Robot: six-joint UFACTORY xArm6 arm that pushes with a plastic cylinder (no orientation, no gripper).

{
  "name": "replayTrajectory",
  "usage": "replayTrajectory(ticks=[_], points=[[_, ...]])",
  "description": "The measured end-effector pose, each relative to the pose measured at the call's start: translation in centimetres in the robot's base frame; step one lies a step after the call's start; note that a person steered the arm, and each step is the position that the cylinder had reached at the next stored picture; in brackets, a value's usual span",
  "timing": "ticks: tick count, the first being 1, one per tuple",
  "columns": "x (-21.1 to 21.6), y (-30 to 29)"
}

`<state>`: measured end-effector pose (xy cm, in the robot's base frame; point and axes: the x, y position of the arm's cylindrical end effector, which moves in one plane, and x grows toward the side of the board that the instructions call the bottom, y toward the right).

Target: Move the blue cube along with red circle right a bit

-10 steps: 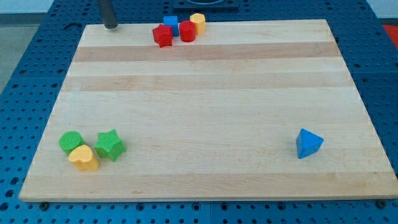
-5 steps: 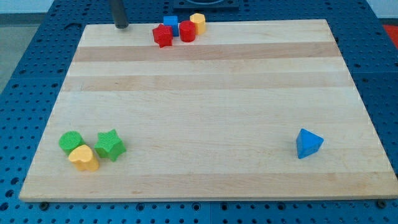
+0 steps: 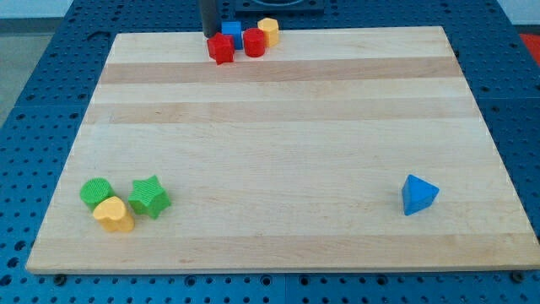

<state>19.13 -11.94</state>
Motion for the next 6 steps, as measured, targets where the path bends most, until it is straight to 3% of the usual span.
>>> replayTrajectory(ticks=[3, 5, 6], points=[[3.5, 4.6], [1.1, 5.0], [1.8, 8.1]])
